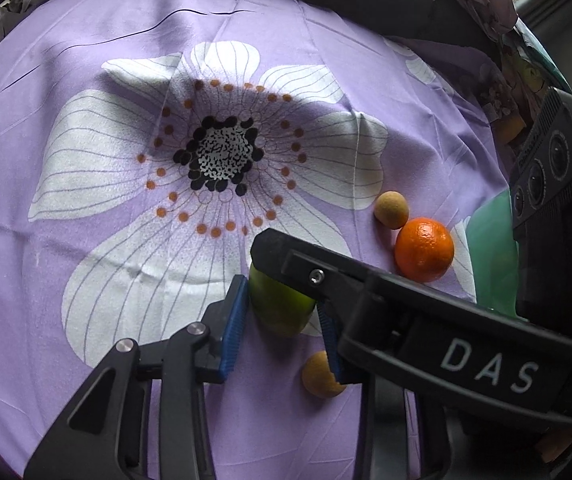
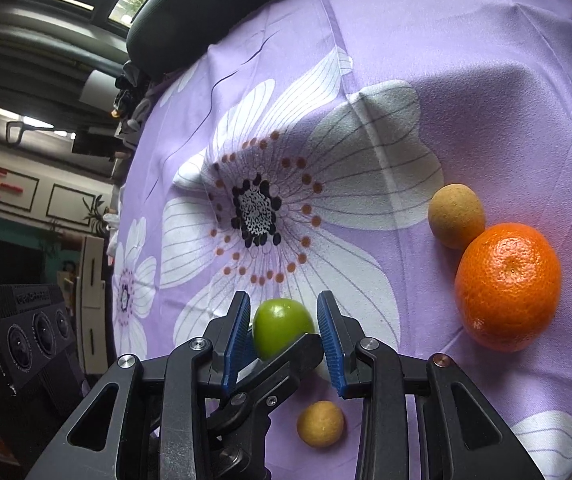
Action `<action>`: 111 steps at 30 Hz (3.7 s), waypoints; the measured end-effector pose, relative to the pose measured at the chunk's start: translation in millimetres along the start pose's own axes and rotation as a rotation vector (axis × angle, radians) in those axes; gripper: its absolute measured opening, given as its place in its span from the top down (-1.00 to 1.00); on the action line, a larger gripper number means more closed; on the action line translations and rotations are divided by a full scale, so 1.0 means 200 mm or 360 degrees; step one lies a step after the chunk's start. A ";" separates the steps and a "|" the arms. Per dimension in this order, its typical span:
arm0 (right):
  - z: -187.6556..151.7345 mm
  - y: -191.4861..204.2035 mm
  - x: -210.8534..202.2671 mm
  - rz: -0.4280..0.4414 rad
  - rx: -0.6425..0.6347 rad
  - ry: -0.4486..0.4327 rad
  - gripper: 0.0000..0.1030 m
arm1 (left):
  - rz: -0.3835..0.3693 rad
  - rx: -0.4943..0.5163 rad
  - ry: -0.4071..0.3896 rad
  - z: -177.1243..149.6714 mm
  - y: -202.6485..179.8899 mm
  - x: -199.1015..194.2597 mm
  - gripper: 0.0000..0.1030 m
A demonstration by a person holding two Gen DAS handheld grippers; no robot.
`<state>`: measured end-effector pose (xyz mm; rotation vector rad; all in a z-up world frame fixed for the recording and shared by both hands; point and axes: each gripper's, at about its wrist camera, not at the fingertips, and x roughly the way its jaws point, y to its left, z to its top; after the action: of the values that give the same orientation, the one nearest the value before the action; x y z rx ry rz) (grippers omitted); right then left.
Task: Organize fruits
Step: 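Carry the green fruit in the right tool over the bowl and open, then move both tools back toward the small yellow fruits on the cloth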
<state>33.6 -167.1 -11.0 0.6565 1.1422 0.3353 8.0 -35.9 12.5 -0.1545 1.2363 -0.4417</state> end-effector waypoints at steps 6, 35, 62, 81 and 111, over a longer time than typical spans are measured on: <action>0.00 0.01 0.00 -0.0028 -0.0050 -0.0016 0.29 | 0.0023 0.0023 -0.0025 0.00 -0.01 0.00 0.38; -0.23 0.05 -0.72 -0.0152 -0.0167 -0.0796 0.29 | -0.0214 0.0546 -0.0585 -0.14 -0.55 -0.36 0.38; -0.44 -0.23 -1.16 -0.0382 0.0067 -0.1190 0.31 | -0.0505 0.0962 -0.0603 -0.27 -1.06 -0.30 0.39; -0.39 -0.42 -1.11 -0.0491 0.0317 -0.1064 0.31 | -0.0568 0.0964 -0.0360 -0.22 -1.12 -0.08 0.31; -0.26 -0.16 -0.90 -0.0467 0.0044 -0.0944 -0.12 | 0.0188 -0.0059 -0.0479 -0.15 -0.01 -0.32 -0.67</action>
<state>-87.9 -276.4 86.2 0.5506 0.6578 -0.1259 -37.2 -8.7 59.3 -0.1718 0.9524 -0.2809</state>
